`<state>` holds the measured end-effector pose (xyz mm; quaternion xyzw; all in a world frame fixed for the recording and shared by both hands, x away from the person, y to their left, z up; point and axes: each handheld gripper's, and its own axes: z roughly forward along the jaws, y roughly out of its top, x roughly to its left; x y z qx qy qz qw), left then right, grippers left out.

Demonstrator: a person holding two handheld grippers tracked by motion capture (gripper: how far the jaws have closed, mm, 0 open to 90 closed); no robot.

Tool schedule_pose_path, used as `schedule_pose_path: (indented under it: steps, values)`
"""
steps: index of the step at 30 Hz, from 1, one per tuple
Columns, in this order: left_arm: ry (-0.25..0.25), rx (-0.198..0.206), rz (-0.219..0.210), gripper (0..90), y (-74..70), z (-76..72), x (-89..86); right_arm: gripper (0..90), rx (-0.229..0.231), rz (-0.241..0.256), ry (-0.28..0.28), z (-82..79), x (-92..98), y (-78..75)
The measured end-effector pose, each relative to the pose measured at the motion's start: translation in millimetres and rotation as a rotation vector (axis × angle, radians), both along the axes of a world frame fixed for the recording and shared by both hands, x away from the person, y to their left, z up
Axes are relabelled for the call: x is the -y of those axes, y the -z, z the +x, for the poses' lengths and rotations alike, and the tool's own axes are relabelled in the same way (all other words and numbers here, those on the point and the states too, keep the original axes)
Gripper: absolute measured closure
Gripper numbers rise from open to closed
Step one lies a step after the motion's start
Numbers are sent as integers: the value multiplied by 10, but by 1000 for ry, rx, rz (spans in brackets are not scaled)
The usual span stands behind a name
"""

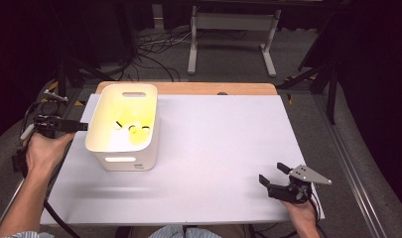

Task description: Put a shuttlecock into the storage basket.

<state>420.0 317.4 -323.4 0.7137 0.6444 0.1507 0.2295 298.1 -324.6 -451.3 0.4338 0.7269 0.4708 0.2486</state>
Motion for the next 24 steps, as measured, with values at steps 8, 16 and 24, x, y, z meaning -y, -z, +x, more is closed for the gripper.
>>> schedule_pose_path:
  steps: [8, 16, 24]
  values:
    - [-6, -8, -5, 364, 95, -37, -16, 149, 0, 0, 0, 0, 1, 0]
    - [-14, 8, -14, 363, 155, -86, -55, 149, 0, -1, 0, 1, -1, 0]
    - [-13, 0, -19, 361, 201, -120, -66, 149, 0, 0, -2, 1, -4, 1]
